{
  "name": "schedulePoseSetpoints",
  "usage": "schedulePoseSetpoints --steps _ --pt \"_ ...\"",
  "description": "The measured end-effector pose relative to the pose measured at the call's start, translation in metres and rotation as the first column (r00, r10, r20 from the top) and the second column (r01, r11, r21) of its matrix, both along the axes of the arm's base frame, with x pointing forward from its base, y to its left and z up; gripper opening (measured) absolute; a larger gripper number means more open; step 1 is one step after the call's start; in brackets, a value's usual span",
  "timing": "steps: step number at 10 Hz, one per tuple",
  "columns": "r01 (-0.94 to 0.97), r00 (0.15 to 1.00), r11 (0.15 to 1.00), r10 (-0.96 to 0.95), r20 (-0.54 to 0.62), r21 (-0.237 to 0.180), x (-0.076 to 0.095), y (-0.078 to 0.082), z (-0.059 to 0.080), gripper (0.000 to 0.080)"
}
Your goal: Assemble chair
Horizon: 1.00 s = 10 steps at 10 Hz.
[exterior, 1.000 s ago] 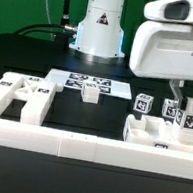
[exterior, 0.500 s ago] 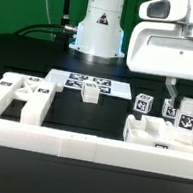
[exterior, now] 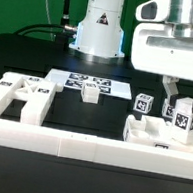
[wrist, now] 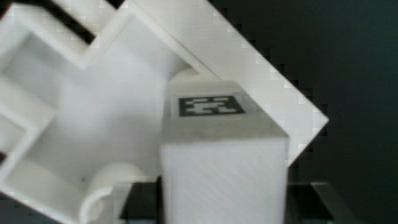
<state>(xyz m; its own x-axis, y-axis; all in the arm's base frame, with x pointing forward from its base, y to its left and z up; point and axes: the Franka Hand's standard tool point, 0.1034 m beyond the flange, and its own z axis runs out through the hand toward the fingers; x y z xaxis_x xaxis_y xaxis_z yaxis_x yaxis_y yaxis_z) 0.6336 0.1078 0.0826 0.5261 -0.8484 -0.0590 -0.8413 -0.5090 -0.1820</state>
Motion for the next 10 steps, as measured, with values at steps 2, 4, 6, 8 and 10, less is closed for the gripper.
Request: schedulePoseSetpoints --steps 2,4,6,8,10 --pt "0.161 0.987 0.987 -0.160 -0.026 0.024 -0.0005 0.0033 0.0001 0.0286" --pt "0.091 0.995 0.996 -0.091 -0.028 0.014 -0.0016 0.0034 -0.0003 0.0350" --pt "0.033 0.998 0.999 -0.033 -0.056 0.015 -0.0009 0.0088 0.0041 0.0532" --pt "-0.144 0.989 0.990 0.144 -0.029 0.001 -0.0005 0.0113 0.0046 0.0642" --pt "-0.273 0.962 0.962 0.273 -0.012 -0.014 -0.0007 0.0111 0.0039 0.0648"
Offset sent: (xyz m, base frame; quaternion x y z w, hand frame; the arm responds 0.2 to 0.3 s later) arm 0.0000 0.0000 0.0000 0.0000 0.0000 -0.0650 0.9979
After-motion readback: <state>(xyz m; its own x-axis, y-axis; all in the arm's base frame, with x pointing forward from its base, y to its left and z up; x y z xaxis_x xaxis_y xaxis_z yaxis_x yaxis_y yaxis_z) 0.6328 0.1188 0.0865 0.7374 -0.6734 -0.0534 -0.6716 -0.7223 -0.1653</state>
